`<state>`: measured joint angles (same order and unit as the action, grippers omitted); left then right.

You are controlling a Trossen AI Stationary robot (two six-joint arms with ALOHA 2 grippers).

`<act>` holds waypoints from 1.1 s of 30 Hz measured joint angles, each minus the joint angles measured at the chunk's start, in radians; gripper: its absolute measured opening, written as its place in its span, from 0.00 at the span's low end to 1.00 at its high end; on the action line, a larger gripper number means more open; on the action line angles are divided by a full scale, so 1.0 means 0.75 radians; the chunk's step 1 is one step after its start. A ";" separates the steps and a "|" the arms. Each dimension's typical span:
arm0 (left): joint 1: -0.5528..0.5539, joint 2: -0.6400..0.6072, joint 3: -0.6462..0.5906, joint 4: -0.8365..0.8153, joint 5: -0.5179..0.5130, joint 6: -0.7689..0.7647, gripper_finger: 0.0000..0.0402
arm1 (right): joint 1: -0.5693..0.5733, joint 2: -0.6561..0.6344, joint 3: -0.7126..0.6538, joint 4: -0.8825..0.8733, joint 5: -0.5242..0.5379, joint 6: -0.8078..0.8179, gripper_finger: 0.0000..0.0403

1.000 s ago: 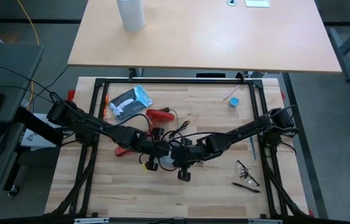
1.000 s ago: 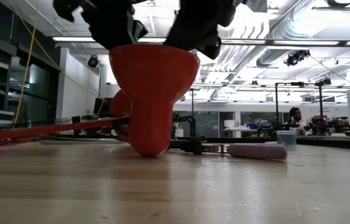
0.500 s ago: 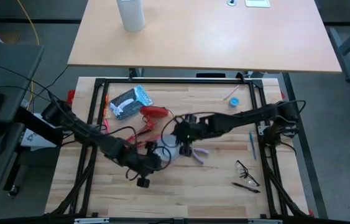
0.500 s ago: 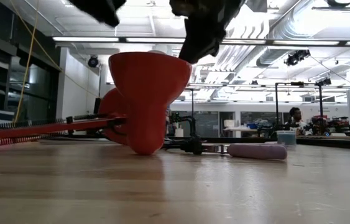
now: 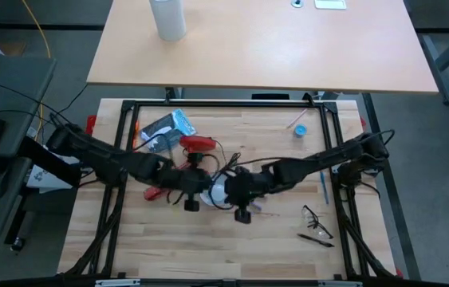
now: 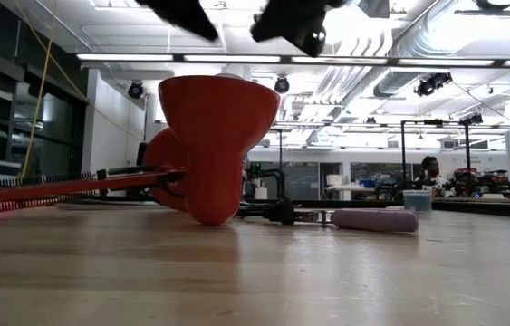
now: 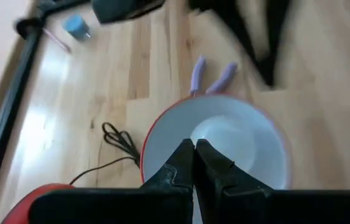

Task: Screw lightbulb
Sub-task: Remove the lightbulb from the red desk lamp

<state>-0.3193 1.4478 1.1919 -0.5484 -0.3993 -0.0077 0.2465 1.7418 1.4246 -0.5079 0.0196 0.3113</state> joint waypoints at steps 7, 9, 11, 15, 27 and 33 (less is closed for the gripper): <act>0.125 0.142 -0.002 0.042 0.114 0.137 0.00 | 0.036 0.098 0.000 0.203 0.054 0.131 0.00; 0.140 0.170 -0.003 0.031 0.122 0.142 0.00 | 0.038 0.119 0.000 0.220 0.059 0.148 0.00; 0.150 0.187 -0.003 0.026 0.123 0.137 0.00 | 0.040 0.130 0.000 0.225 0.080 0.158 0.00; 0.158 0.221 -0.003 0.022 0.159 0.136 0.00 | 0.041 0.141 -0.001 0.206 0.116 0.157 0.00; 0.146 0.274 -0.006 0.015 0.183 0.116 0.00 | 0.037 0.176 -0.002 0.176 0.174 0.158 0.00; 0.141 0.277 -0.006 -0.008 0.197 0.078 0.00 | 0.032 0.186 0.002 0.121 0.195 0.126 0.00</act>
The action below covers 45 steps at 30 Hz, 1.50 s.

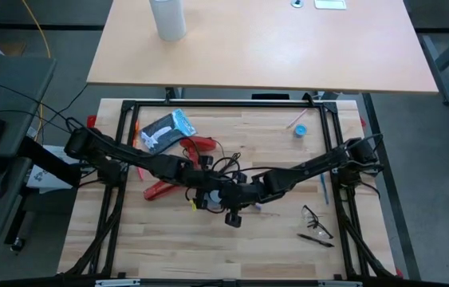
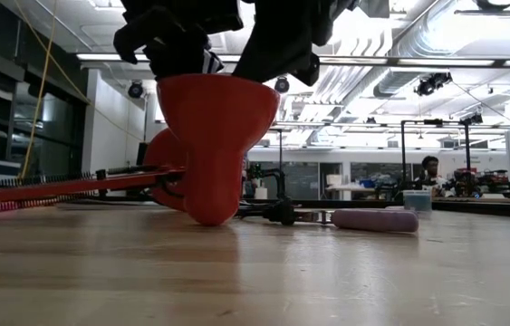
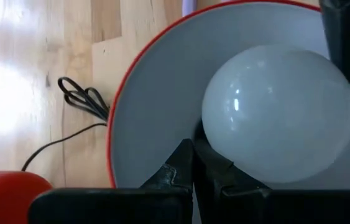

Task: Screw lightbulb
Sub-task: Remove the lightbulb from the red desk lamp

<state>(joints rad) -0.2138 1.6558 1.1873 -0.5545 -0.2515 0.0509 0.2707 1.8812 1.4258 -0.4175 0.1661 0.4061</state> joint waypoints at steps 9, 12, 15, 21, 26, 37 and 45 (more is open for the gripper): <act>-0.102 -0.001 0.004 -0.051 -0.039 -0.211 0.00 | -0.039 -0.005 0.005 -0.033 -0.050 -0.101 0.00; -0.146 -0.003 0.005 -0.092 -0.084 -0.294 0.00 | -0.059 -0.015 0.005 -0.057 -0.072 -0.164 0.00; -0.181 -0.014 0.006 -0.134 -0.096 -0.359 0.00 | -0.076 -0.028 0.003 -0.089 -0.074 -0.218 0.00; -0.238 -0.061 0.005 -0.128 -0.061 -0.431 0.00 | -0.138 -0.049 0.001 -0.104 0.046 -0.321 0.00; -0.306 -0.101 0.011 -0.079 -0.065 -0.438 0.00 | -0.214 -0.106 -0.003 -0.102 0.121 -0.389 0.00; -0.344 -0.255 0.007 -0.103 -0.328 -0.350 0.00 | -0.277 -0.294 -0.002 -0.108 -0.012 -0.336 0.00; -0.127 -0.306 0.007 -0.109 -0.284 -0.139 0.00 | -0.130 -0.248 -0.001 -0.081 -0.187 -0.166 0.00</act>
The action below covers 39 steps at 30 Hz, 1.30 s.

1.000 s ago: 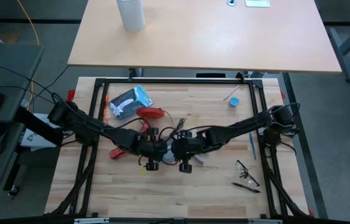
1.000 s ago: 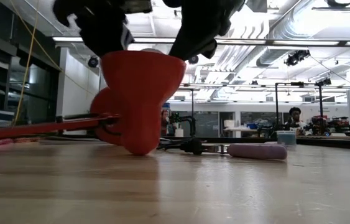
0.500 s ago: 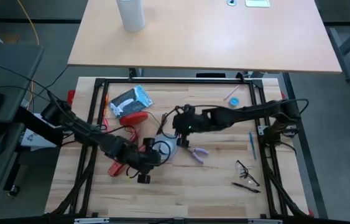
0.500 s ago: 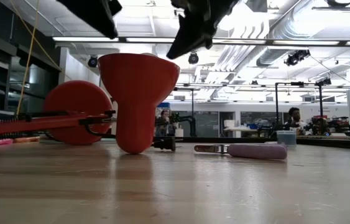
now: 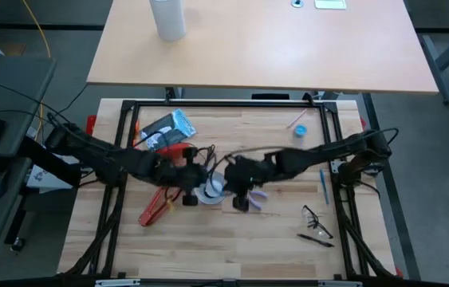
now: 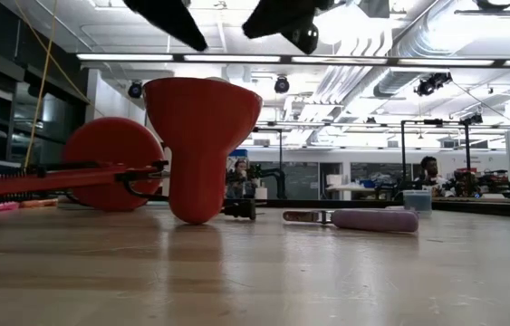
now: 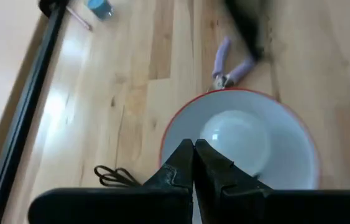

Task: Screw lightbulb
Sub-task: Remove the lightbulb from the red desk lamp

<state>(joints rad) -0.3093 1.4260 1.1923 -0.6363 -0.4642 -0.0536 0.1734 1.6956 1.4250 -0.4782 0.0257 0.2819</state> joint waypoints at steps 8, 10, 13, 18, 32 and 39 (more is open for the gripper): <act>0.168 0.113 -0.001 0.056 0.192 0.190 0.00 | 0.121 0.170 0.001 0.284 0.011 0.146 0.00; 0.190 0.133 -0.001 0.088 0.225 0.225 0.00 | 0.122 0.207 0.001 0.321 0.047 0.182 0.00; 0.212 0.164 -0.001 0.115 0.281 0.248 0.00 | 0.120 0.235 0.001 0.343 0.088 0.213 0.00; 0.225 0.206 -0.002 0.146 0.329 0.258 0.00 | 0.119 0.246 0.001 0.314 0.133 0.206 0.00; 0.222 0.218 -0.003 0.126 0.397 0.117 0.00 | 0.108 0.265 0.001 0.171 0.260 0.164 0.00; 0.159 0.206 0.000 0.061 0.377 0.055 0.00 | 0.083 0.256 0.003 0.080 0.297 0.133 0.00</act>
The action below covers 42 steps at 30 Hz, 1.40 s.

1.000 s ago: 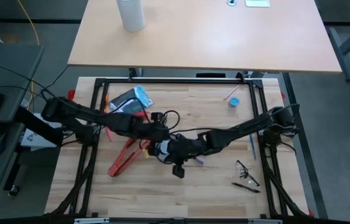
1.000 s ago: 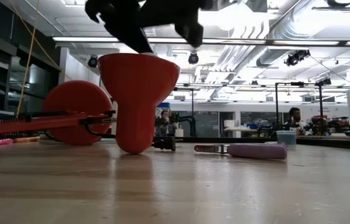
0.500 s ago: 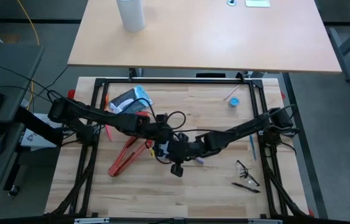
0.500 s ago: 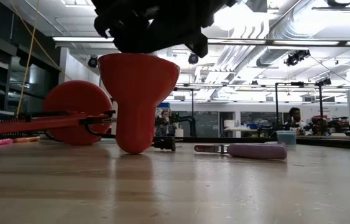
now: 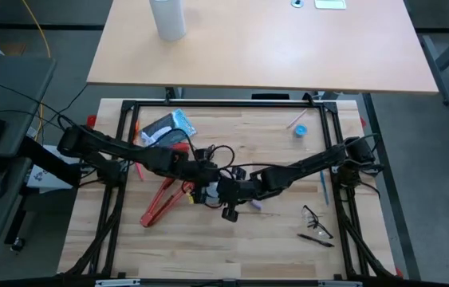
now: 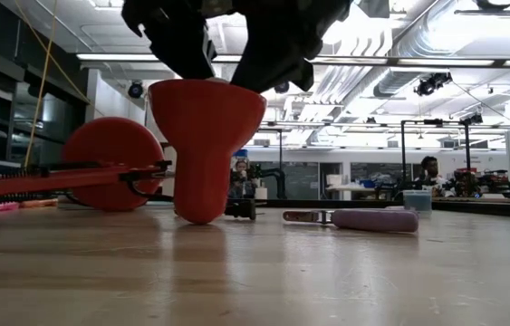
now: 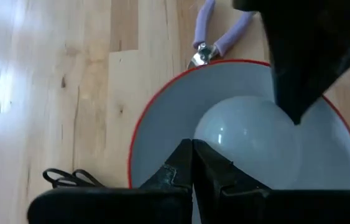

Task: Screw lightbulb
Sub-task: Remove the lightbulb from the red desk lamp

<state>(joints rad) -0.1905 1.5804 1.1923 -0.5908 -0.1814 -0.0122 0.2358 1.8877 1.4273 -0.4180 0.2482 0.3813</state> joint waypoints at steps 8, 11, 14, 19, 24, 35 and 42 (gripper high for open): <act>-0.110 -0.013 0.003 -0.105 -0.129 -0.146 0.00 | -0.033 0.000 0.000 -0.011 -0.019 -0.131 0.00; -0.138 -0.038 -0.001 -0.141 -0.169 -0.190 0.00 | -0.044 0.000 0.000 -0.012 -0.019 -0.184 0.00; -0.156 -0.078 -0.006 -0.175 -0.166 -0.237 0.00 | -0.063 -0.007 0.000 -0.028 -0.003 -0.229 0.00; -0.197 -0.137 -0.003 -0.195 -0.047 -0.292 0.00 | -0.131 -0.040 -0.004 -0.085 0.201 -0.301 0.00; -0.262 -0.177 -0.003 -0.190 -0.090 -0.297 0.00 | -0.210 -0.130 -0.005 -0.108 0.187 -0.319 0.00; -0.415 -0.254 -0.003 -0.241 -0.388 -0.527 0.00 | -0.295 -0.249 -0.003 -0.010 -0.269 -0.230 0.00; -0.537 -0.268 -0.063 -0.300 -0.535 -0.797 0.00 | -0.293 -0.220 -0.003 0.082 -0.407 -0.301 0.24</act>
<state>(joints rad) -0.5935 1.3797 1.1452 -0.8161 -0.5825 -0.6099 0.0160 1.7227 1.4250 -0.3562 -0.0570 0.1553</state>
